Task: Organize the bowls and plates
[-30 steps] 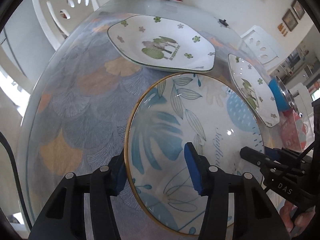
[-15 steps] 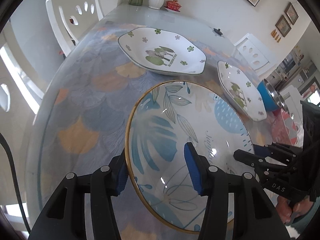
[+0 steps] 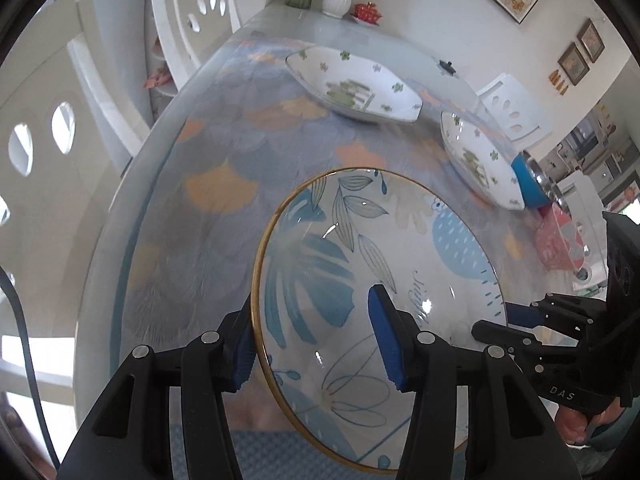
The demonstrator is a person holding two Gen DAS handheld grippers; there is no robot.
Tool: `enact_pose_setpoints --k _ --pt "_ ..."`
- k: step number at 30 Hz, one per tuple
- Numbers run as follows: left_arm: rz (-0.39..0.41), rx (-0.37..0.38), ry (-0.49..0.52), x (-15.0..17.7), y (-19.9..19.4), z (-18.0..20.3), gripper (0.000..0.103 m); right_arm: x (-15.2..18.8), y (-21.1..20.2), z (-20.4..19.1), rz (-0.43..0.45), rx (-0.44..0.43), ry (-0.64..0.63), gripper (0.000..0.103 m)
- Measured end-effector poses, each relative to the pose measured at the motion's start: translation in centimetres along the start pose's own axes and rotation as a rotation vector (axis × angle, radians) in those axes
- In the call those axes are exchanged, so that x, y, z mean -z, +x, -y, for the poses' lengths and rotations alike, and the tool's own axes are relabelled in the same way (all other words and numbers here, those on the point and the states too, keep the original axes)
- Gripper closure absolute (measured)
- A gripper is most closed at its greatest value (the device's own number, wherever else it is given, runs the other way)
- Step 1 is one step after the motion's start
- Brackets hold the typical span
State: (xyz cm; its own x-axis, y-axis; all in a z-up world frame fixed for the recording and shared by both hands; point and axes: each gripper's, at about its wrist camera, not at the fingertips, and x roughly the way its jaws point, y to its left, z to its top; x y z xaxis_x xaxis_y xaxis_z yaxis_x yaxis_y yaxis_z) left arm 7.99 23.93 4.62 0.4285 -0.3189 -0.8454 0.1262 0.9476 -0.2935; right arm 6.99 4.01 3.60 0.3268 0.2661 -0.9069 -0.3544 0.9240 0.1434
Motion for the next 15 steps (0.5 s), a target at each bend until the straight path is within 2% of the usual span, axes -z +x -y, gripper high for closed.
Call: enact_pose_setpoints --k 6,10,15 --pt "-0.058 -0.044 0.035 1.3 2.0 -0.1 0.056 1.0 1.1 -0.4 -0.025 0.014 0.031 0.074" --pt "-0.034 -0.043 0.036 1.5 0.5 -0.3 0.056 1.3 0.7 -0.6 -0.054 0.020 0.031 0.074" --pt "-0.017 -0.064 0.056 1.7 -0.9 -0.7 0.056 2.2 -1.5 1.1 -0.031 -0.004 0.124 0.074"
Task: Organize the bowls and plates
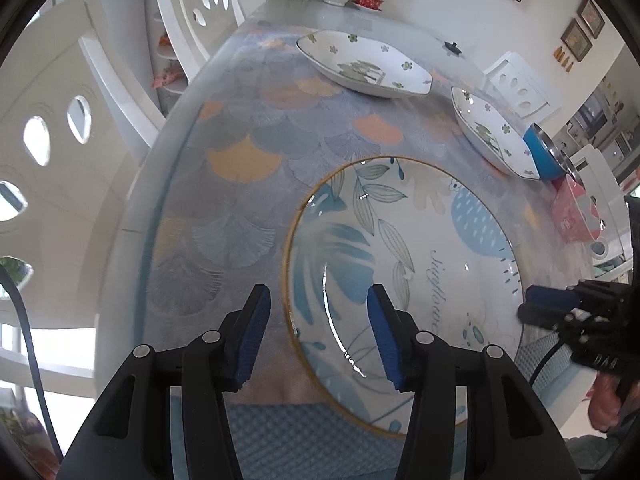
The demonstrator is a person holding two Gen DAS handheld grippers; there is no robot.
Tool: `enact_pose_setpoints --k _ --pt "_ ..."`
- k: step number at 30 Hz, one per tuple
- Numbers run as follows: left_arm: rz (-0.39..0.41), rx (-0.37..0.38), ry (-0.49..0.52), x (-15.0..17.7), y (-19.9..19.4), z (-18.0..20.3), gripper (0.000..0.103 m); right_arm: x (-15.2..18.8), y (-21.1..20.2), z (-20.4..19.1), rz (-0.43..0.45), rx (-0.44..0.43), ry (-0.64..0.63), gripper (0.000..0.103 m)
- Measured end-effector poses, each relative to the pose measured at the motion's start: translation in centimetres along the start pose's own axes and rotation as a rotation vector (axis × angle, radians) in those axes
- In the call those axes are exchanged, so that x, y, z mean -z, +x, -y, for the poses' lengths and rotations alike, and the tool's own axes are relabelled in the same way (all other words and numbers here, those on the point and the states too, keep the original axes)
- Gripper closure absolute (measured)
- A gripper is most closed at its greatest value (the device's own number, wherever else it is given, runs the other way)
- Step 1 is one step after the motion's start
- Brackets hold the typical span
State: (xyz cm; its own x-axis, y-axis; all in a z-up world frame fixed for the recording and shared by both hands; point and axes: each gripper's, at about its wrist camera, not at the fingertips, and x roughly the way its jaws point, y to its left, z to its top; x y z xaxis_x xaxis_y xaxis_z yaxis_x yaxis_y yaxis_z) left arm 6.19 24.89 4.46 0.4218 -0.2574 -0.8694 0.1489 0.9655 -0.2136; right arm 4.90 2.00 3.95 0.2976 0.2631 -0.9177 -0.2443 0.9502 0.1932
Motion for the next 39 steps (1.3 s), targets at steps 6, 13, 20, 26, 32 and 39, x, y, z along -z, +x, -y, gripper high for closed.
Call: enact_pose_setpoints --k 6,13,20,26,32,39 --pt "0.062 -0.040 0.033 -0.6 -2.8 0.1 0.054 -0.5 -3.5 0.6 0.081 0.015 0.066 0.073" --pt "0.201 -0.113 0.131 -3.6 -6.6 1.6 0.054 -2.5 -8.8 -0.1 0.250 0.079 0.054 0.073" --pt "0.358 -0.104 0.183 -7.8 -10.0 3.9 0.043 -6.1 -15.0 0.1 0.471 0.058 0.079 0.041" --pt "0.437 0.007 0.130 -12.8 -10.3 4.2 0.031 -10.9 -16.2 0.1 0.566 0.070 0.065 0.031" --pt "0.414 0.068 0.053 -17.8 -6.1 3.0 0.024 -16.7 -12.2 2.2 0.487 0.075 0.144 0.031" --pt "0.292 0.074 -0.003 -21.1 1.5 0.8 0.025 -20.8 -4.2 5.5 0.322 0.047 0.272 0.031"
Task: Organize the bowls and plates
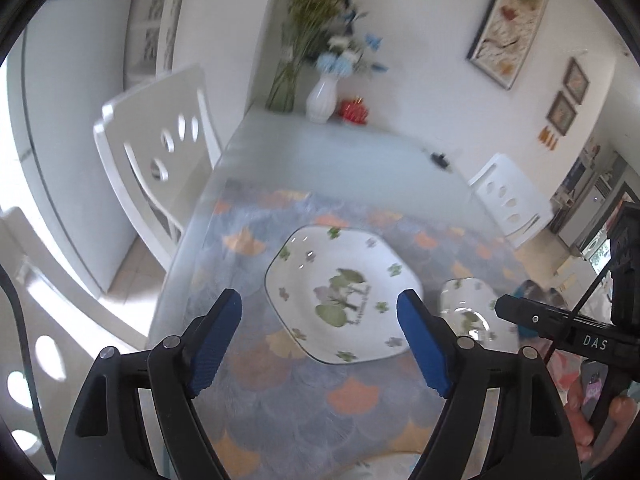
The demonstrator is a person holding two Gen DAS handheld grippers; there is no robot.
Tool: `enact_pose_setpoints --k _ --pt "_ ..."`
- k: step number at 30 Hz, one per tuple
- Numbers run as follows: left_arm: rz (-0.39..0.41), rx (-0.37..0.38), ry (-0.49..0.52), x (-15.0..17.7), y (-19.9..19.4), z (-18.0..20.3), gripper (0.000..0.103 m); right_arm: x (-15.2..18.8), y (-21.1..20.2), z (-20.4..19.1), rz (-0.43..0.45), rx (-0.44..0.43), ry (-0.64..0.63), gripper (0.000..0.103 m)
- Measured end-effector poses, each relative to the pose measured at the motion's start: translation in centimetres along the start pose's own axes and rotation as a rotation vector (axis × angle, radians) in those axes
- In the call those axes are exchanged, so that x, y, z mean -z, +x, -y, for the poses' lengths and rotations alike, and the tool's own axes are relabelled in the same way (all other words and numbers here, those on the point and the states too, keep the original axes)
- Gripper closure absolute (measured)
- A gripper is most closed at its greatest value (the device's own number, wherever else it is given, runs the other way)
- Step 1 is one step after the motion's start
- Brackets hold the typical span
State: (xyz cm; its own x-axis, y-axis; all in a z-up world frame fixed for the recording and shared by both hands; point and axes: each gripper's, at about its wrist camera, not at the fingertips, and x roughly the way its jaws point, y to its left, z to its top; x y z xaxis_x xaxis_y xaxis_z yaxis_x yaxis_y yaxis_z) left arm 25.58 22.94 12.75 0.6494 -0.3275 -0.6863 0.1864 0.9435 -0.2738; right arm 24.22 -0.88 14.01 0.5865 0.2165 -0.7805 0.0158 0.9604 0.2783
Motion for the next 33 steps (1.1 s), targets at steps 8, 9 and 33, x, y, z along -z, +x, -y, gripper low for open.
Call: enact_pose_setpoints --k 8,9,33 --pt "-0.086 -0.016 -0.038 -0.6 6.0 -2.1 0.025 -2.8 6.2 1.2 -0.057 0.037 0.011 0.031" --pt "-0.097 -0.022 -0.042 -0.7 6.6 -2.4 0.025 -3.2 6.9 1.4 -0.068 0.041 0.015 0.031" --pt "-0.274 0.061 -0.108 1.1 13.3 -3.2 0.069 -5.8 18.0 1.9 -0.303 0.015 -0.045 0.059"
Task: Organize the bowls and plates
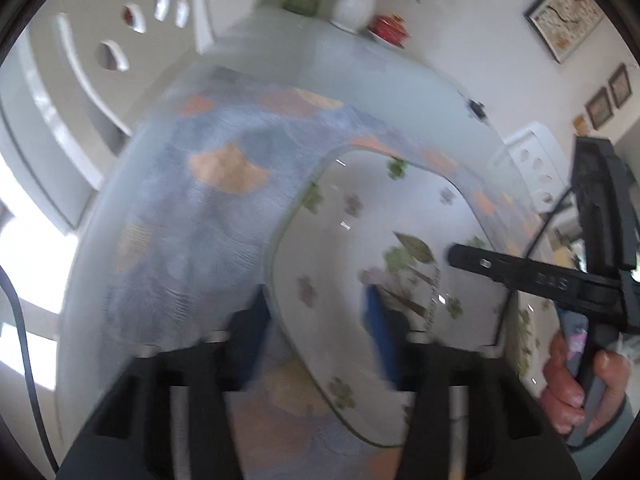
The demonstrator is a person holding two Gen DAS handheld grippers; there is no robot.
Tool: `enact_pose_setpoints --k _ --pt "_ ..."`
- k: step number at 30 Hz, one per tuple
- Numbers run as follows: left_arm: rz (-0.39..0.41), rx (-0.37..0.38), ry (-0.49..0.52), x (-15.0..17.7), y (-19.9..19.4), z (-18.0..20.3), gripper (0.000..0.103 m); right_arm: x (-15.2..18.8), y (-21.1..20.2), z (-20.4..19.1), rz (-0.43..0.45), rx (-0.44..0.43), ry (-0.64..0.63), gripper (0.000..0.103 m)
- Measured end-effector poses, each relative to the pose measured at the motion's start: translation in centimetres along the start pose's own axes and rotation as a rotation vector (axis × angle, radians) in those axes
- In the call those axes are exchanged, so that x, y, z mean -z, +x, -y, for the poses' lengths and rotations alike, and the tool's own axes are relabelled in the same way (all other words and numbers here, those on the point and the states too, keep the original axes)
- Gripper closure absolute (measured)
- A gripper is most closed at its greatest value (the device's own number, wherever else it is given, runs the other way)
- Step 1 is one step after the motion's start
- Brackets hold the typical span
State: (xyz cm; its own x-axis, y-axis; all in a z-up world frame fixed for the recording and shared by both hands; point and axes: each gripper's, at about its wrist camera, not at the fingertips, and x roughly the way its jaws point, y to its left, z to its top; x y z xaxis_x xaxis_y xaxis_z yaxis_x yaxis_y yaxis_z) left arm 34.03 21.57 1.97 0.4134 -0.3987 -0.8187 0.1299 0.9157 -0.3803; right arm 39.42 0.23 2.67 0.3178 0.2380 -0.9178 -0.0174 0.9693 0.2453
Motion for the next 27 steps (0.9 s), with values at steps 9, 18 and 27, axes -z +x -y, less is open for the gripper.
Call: enact_pose_setpoints --k 9,18,27 --pt "0.012 -0.018 0.007 0.5 0.1 0.2 0.069 0.7 -0.1 0.0 0.024 -0.015 0.017 0.069" --pt "0.028 -0.053 0.031 1.2 -0.5 0.1 0.069 1.3 -1.0 1.3 0.015 -0.199 0.084 0.069" --pt "0.067 -0.049 0.043 1.7 -2.1 -0.4 0.069 3.4 -3.0 -0.6 0.090 -0.244 -0.021 0.069"
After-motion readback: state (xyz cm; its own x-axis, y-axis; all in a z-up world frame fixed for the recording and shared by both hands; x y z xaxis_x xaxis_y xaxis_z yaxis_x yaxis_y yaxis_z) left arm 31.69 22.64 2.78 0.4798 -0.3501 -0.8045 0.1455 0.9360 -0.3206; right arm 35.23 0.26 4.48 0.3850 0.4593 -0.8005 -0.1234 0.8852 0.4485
